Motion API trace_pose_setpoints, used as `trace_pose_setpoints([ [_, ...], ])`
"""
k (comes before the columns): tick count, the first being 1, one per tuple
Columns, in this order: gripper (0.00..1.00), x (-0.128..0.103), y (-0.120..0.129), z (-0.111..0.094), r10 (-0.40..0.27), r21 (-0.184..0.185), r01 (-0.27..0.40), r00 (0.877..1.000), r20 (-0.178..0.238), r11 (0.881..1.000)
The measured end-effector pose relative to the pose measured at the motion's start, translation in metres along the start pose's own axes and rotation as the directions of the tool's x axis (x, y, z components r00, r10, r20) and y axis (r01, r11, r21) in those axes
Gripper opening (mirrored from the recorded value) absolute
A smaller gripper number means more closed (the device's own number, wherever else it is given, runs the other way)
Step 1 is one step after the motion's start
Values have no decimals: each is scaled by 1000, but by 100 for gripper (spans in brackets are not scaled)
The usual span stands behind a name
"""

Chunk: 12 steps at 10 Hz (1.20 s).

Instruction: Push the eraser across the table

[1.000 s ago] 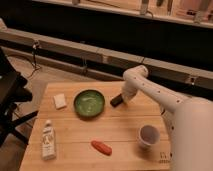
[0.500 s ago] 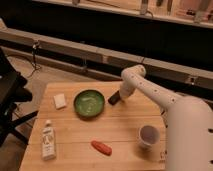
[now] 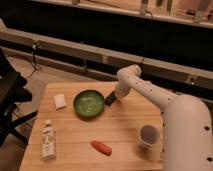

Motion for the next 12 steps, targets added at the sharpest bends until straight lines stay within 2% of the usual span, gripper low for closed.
trace_pose_setpoints([
  [4,0,10,8,-2,-20,0,20,1000,2,1000],
  [7,0,-13,-7,0,-33,7,33,999,7,999],
  [12,0,-9,-5,-1,-59,12,59,998,6,998],
])
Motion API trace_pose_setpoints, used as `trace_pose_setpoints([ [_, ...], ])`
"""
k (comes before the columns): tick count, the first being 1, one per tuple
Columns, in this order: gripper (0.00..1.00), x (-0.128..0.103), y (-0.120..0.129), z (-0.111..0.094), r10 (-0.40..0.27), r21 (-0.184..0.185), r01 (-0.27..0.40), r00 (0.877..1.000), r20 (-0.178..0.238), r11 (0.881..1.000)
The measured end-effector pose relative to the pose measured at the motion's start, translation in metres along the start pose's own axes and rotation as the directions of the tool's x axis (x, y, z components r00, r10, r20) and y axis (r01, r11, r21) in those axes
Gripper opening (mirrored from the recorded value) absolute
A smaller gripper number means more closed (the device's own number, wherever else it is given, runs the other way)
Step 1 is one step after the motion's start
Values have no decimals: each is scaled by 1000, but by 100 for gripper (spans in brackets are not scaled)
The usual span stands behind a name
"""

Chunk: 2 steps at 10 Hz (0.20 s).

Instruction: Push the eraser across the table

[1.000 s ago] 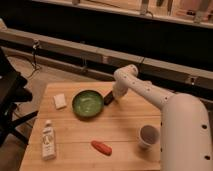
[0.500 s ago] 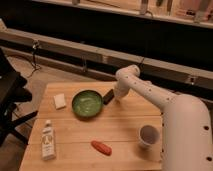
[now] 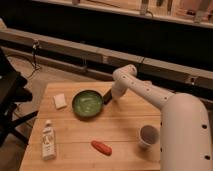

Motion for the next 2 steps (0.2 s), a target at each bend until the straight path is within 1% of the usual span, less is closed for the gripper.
trace_pose_setpoints([
  [2,0,-3,-1,-1,-8,2,8,1000,-1,1000],
])
